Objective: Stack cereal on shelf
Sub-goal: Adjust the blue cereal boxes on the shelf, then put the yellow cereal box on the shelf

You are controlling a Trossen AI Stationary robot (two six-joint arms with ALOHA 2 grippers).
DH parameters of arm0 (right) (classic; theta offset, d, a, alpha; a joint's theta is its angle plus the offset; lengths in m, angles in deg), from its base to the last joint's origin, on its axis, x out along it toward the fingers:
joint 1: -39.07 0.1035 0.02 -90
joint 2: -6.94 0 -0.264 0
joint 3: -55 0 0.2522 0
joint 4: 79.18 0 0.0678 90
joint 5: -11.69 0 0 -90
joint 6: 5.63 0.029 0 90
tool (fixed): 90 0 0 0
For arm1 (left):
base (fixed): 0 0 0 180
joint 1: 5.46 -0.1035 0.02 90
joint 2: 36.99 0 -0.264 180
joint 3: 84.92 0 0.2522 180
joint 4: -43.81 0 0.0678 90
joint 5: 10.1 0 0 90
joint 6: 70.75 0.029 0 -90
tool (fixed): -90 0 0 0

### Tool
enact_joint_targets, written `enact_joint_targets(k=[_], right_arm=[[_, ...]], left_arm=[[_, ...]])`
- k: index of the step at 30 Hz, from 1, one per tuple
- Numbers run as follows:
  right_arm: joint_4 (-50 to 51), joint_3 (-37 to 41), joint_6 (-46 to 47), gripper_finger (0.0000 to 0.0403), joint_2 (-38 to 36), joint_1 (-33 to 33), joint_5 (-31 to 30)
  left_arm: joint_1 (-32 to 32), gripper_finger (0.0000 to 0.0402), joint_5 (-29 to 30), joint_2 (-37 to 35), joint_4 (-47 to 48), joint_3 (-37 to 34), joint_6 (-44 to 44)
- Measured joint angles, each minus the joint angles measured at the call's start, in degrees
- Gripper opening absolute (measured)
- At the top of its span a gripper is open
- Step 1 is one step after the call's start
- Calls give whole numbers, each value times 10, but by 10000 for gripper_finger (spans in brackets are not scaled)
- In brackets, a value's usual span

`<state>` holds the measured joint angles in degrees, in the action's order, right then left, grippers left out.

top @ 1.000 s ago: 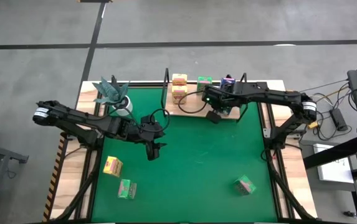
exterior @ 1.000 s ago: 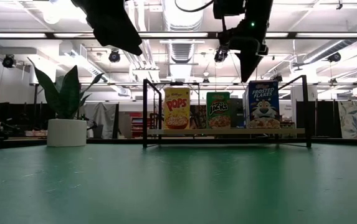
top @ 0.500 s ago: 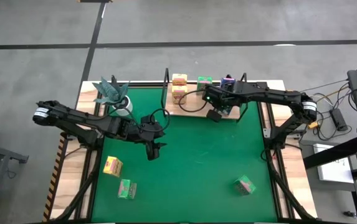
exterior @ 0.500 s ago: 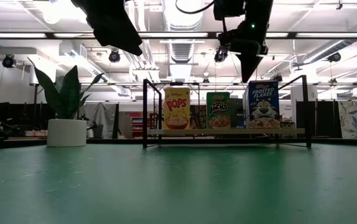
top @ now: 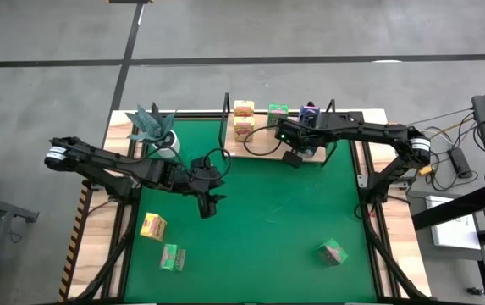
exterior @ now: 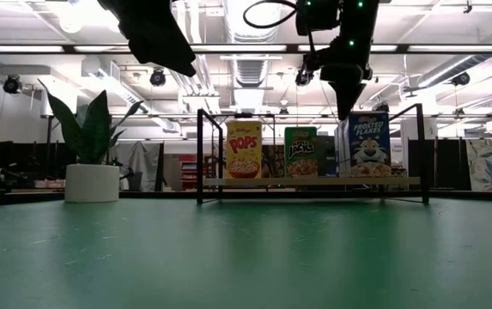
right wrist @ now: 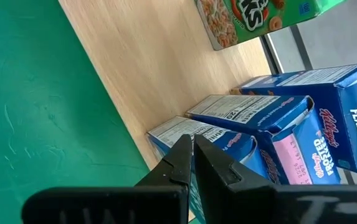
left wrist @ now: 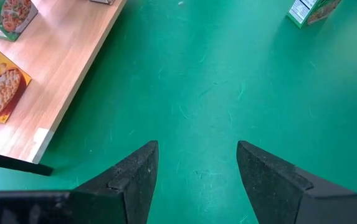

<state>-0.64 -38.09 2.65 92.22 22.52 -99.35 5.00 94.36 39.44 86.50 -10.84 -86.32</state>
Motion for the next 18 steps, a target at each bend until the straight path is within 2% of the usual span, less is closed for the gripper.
enact_joint_targets(k=[10,18], right_arm=[[-6,-2,-7,9,-21,0,0],[-13,-8,-17,9,-107,0,0]], left_arm=[[0,201,0,0,-2,0,0],[0,201,0,19,-10,0,0]])
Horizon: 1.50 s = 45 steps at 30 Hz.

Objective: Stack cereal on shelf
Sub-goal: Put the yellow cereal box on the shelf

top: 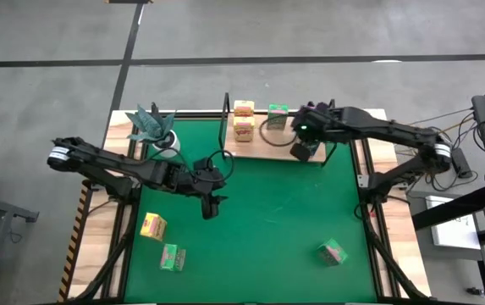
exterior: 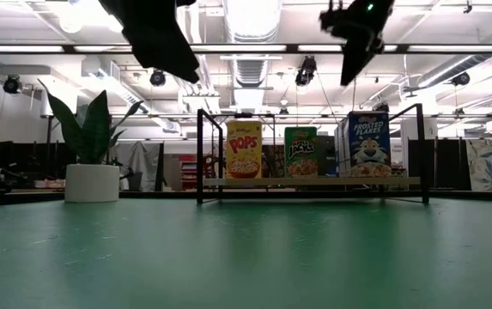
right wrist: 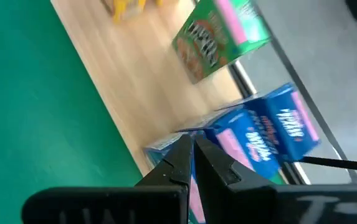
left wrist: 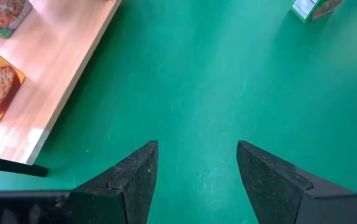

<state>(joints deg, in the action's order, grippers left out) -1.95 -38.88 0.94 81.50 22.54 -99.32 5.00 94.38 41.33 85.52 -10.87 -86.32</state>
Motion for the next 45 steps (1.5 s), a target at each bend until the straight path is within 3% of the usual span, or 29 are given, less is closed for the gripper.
enact_joint_targets(k=[7,12,16,21,25,36,45], right_arm=[[-136,84,-30,9,-110,25,5],[-270,184,-52,9,-183,57,5],[-360,256,-61,9,-235,87,5],[-469,331,-80,9,-281,125,5],[-534,379,-99,9,-298,151,5],[-655,428,-180,9,-297,181,6],[-641,428,-196,9,-298,180,6]], left_arm=[[0,201,-2,16,1,0,-15],[0,201,-48,14,33,0,-78],[0,201,-108,14,132,30,-182],[12,201,-168,23,333,103,-316],[38,201,-171,24,439,135,-406],[122,202,-219,22,547,138,-663],[173,245,-198,22,618,138,-731]])
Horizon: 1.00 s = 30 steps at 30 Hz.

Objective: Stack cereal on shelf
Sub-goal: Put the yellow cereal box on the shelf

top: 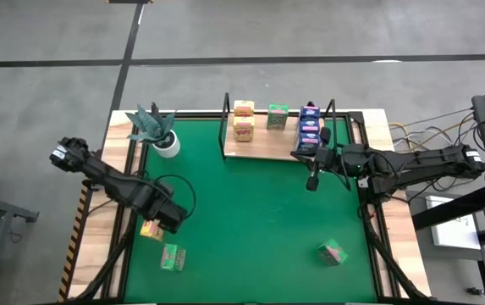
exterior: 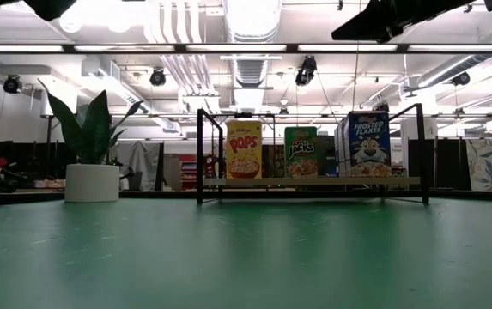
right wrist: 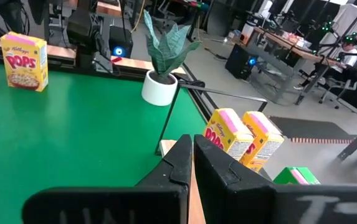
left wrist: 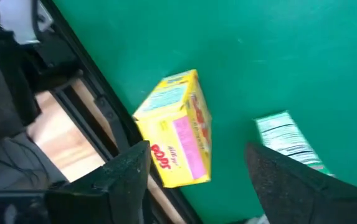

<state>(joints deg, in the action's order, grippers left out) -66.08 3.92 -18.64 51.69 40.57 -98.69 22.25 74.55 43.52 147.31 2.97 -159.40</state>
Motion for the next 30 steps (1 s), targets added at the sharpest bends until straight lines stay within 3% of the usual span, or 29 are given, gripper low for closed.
enact_joint_targets(k=[7,18,30], right_arm=[[0,0,-4,9,0,0,0],[2,0,-5,9,0,0,0],[4,0,4,9,0,0,0]], left_arm=[[34,268,50,0,3,-8,-27],[107,268,43,0,-7,-45,-128],[148,253,75,0,-47,-86,-186]])
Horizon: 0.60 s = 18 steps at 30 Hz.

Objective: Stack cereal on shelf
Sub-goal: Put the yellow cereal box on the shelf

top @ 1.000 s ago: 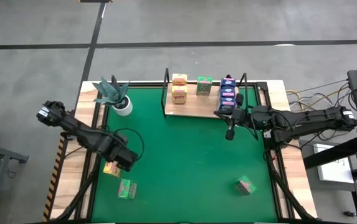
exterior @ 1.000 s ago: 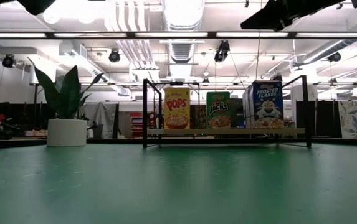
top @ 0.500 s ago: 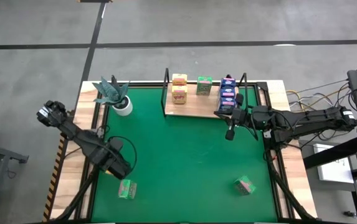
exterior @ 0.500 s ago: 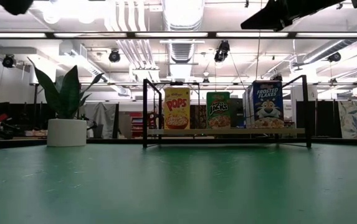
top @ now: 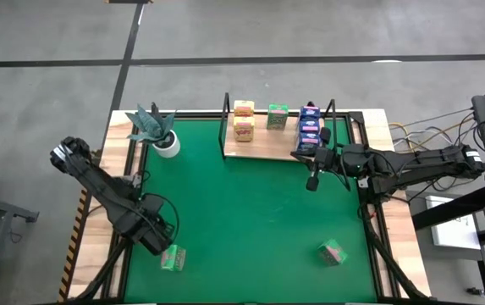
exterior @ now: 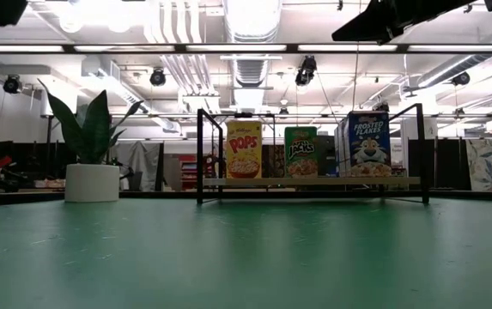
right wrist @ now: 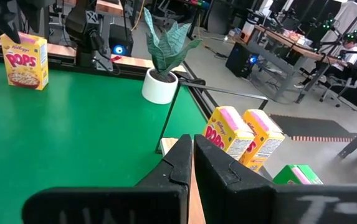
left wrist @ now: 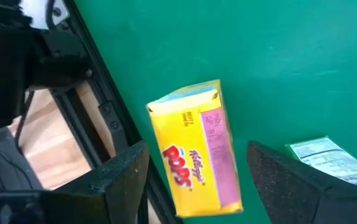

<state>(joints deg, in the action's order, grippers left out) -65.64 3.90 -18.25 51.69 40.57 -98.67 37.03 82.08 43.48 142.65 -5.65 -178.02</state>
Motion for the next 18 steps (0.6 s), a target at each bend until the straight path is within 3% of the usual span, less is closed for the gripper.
enact_joint_targets(k=[8,18], right_arm=[[2,0,7,9,0,0,0],[4,1,7,9,0,0,0]], left_arm=[[3,239,-1,0,-41,-37,-2],[3,183,-1,0,-44,-37,0]])
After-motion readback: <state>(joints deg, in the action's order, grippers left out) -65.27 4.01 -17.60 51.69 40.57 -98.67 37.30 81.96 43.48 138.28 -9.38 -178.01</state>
